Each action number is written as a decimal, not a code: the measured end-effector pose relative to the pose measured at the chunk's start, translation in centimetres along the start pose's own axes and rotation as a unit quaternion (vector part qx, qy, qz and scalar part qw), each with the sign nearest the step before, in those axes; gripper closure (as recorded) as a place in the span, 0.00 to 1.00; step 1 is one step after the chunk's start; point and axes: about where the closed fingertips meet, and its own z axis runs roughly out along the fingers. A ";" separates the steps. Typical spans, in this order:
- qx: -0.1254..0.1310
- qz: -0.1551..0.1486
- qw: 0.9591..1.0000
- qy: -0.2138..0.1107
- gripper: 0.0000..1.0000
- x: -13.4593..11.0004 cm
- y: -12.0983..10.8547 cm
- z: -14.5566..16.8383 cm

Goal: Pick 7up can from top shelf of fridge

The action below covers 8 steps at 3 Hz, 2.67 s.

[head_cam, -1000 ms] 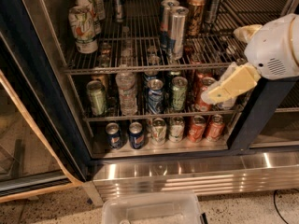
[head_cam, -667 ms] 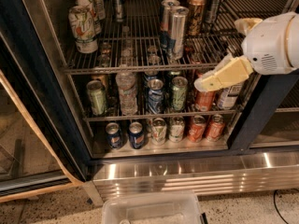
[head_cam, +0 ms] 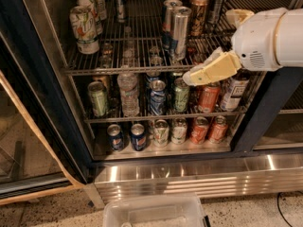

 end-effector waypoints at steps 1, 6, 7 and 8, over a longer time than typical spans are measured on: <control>0.000 0.000 1.000 0.000 0.00 0.0 0.0 0.0; 0.078 0.060 0.976 -0.193 0.00 -7.2 3.0 6.9; 0.065 0.052 0.975 -0.206 0.00 -9.2 4.6 7.5; 0.066 0.052 0.975 -0.206 0.00 -9.2 4.6 7.5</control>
Offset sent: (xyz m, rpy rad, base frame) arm 0.0002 0.0165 -0.0082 0.0354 -0.0029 0.0163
